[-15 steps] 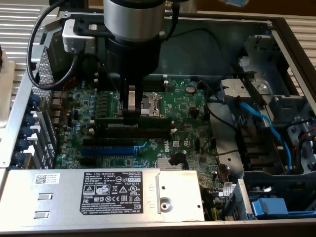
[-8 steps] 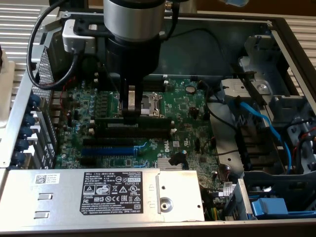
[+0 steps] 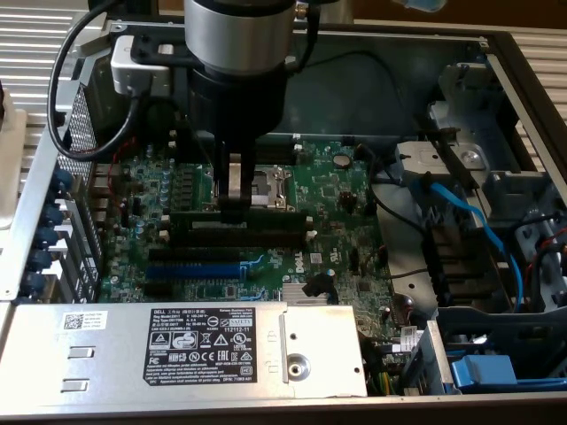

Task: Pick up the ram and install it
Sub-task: 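Insert the ram into the slot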

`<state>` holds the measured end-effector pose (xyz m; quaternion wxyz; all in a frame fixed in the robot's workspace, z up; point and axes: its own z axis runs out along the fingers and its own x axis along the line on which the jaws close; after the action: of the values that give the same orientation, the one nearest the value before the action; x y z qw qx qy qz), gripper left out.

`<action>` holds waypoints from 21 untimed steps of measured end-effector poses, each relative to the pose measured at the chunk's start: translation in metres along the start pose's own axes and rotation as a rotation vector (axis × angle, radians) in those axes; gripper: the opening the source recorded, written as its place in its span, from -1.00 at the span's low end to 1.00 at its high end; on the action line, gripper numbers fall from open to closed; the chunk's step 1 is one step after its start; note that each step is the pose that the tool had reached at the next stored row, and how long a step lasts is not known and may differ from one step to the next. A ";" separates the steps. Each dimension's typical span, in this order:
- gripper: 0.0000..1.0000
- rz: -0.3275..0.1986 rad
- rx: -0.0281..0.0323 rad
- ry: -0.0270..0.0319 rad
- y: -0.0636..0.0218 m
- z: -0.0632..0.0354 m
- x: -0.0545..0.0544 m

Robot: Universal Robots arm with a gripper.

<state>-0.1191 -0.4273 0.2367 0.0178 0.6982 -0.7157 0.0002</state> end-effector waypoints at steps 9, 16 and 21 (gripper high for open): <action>-0.76 0.003 -0.0001 -0.0001 0.0002 0.0018 0.000; -0.76 0.004 -0.0001 -0.0001 0.0002 0.0022 0.001; -0.76 0.004 -0.0001 -0.0001 0.0002 0.0032 0.001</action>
<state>-0.1194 -0.4286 0.2336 0.0178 0.6967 -0.7171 0.0001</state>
